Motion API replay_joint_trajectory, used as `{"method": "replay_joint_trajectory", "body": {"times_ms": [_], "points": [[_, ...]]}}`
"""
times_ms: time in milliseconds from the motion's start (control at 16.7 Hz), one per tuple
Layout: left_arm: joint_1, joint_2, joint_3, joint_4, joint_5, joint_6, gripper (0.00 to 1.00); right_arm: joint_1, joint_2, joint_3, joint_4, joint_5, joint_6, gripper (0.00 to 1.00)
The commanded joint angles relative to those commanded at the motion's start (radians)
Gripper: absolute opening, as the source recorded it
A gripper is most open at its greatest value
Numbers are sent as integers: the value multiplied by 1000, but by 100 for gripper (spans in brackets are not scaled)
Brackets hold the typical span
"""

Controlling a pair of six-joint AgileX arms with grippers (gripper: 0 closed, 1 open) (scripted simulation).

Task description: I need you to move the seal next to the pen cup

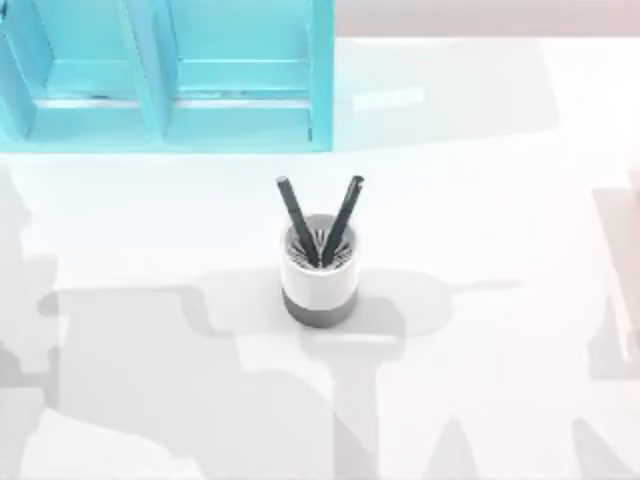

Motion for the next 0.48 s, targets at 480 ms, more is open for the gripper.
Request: {"method": "replay_joint_trajectory", "body": {"times_ms": [480], "points": [[4, 59, -171, 228, 0, 5, 100, 0, 0, 0, 0, 0, 0, 100]]}}
